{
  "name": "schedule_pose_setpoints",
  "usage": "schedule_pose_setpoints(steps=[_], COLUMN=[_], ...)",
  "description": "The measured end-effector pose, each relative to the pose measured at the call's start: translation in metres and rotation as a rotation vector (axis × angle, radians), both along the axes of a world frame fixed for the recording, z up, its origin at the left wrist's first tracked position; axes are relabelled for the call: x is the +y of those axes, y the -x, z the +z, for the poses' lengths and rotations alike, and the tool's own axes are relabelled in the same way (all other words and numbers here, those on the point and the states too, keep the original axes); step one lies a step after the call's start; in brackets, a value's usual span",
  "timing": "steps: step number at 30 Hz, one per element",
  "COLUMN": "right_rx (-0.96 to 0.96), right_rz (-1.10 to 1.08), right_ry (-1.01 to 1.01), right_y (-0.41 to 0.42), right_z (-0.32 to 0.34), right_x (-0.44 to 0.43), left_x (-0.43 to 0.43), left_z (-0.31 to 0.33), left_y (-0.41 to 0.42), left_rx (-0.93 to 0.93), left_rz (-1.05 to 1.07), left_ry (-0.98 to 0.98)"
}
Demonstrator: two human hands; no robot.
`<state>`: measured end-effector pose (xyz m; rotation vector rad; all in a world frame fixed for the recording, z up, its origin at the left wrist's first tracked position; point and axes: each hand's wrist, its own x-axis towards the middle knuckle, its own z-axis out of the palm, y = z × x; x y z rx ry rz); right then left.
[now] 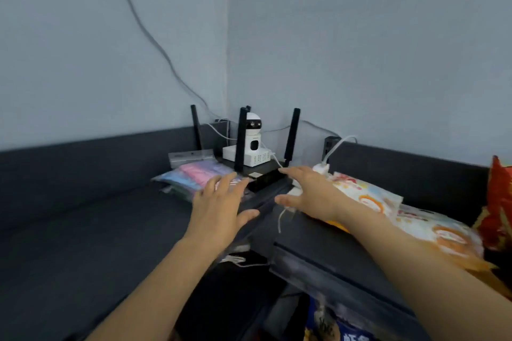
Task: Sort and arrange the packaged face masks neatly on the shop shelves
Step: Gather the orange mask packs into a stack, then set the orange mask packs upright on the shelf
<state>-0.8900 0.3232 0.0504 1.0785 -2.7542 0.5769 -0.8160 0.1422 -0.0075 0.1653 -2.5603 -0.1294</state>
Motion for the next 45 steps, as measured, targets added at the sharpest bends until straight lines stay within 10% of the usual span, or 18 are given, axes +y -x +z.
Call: schedule_pose_setpoints(steps=[23, 45], right_rx=[-0.217, -0.101], right_rz=[1.099, 1.283], right_ry=[0.055, -0.029], right_y=[-0.295, -0.636], right_z=[-0.044, -0.053], right_x=[-0.184, -0.232], left_x=[-0.019, -0.019], left_z=[-0.026, -0.041], left_y=[-0.455, -0.814], left_rx=[-0.023, 0.127], left_rz=[1.063, 1.253], left_ry=[-0.032, -0.167])
